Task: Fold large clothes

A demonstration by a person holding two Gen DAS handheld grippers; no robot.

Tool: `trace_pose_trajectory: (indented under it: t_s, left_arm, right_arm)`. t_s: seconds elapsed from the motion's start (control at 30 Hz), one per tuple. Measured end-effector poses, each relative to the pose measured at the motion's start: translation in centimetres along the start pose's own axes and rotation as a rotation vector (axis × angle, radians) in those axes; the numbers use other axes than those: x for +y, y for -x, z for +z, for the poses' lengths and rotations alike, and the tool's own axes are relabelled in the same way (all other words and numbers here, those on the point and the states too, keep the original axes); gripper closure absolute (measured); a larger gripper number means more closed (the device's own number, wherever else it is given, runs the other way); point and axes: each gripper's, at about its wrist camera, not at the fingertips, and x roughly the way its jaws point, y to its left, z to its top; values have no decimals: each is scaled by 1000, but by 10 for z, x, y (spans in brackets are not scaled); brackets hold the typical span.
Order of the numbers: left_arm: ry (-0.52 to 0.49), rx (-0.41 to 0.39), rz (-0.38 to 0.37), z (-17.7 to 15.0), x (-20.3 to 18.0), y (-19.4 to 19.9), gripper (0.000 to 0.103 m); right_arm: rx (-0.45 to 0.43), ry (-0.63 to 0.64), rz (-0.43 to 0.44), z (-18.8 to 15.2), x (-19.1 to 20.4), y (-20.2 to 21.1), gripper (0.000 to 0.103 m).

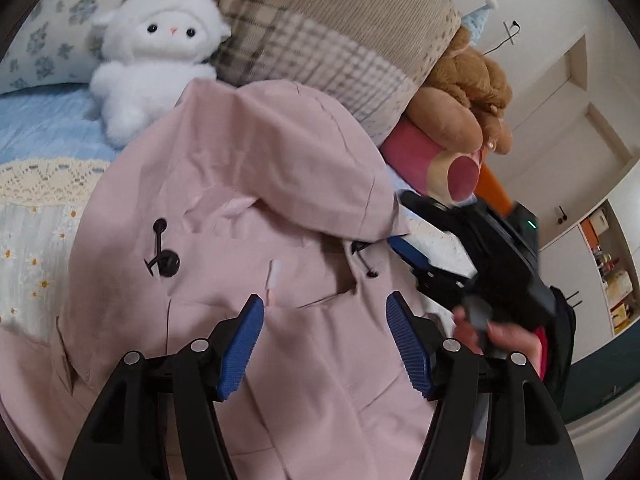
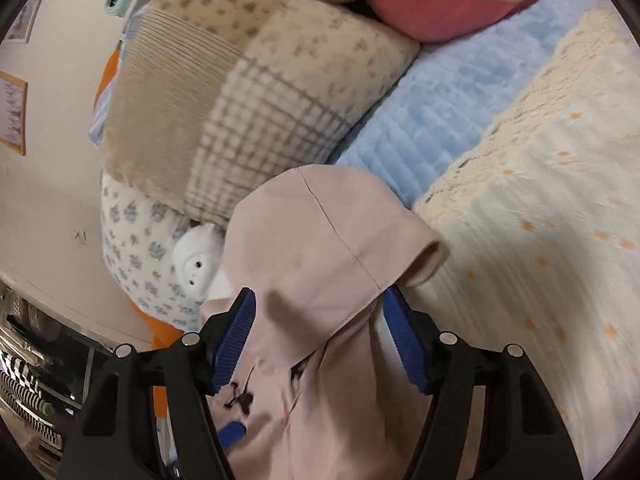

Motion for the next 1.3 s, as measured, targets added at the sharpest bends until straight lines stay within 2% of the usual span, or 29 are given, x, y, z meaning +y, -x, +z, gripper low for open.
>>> trace_pose_trajectory:
  t_s: [0.1, 0.13, 0.23, 0.37, 0.47, 0.53, 0.6, 0.67, 0.73, 0.87, 0.9, 1.0, 1.07, 1.17, 1.27, 1.3]
  left_arm:
    - [-46, 6, 17, -5, -2, -6, 36]
    - [-44, -1, 8, -6, -2, -6, 36]
    - [20, -41, -49, -9, 1, 5, 33]
    - [248, -110, -195, -5, 15, 21, 33]
    - [363, -148, -252, -6, 16, 43, 33]
    - [367, -186, -248, -7, 6, 67, 34]
    - [309, -249, -216, -8, -10, 103, 34]
    - [273, -306, -171, -16, -21, 146, 34]
    - [268, -326, -134, -26, -23, 182, 33]
    - [235, -298, -68, -39, -18, 231, 33]
    - [233, -298, -56, -44, -16, 242, 33]
    - [232, -285, -101, -58, -10, 255, 33]
    - [202, -248, -129, -68, -13, 251, 33]
    - [134, -135, -179, -94, -25, 226, 33]
    - [44, 11, -143, -127, -39, 188, 33]
    - [26, 87, -110, -142, -41, 167, 33]
  right_arm:
    - [-50, 7, 10, 2, -4, -2, 79]
    - [-56, 7, 44, 2, -2, -1, 99]
    - [-63, 60, 96, -3, 16, 19, 100]
    - [-43, 195, 196, -16, 66, 63, 100]
    - [-12, 289, 272, -36, 109, 106, 100]
    - [12, 349, 319, -57, 135, 137, 100]
    - [47, 378, 374, -86, 154, 168, 100]
    - [90, 381, 412, -112, 162, 186, 100]
    - [142, 384, 433, -148, 157, 204, 100]
    - [257, 318, 451, -219, 115, 223, 100]
    - [293, 300, 425, -241, 97, 223, 100]
    - [374, 249, 383, -280, 55, 225, 100]
    - [417, 210, 356, -304, 26, 232, 100]
    - [459, 232, 289, -330, 2, 241, 99]
    - [464, 310, 192, -342, -3, 246, 97]
    - [462, 331, 175, -342, 0, 249, 96]
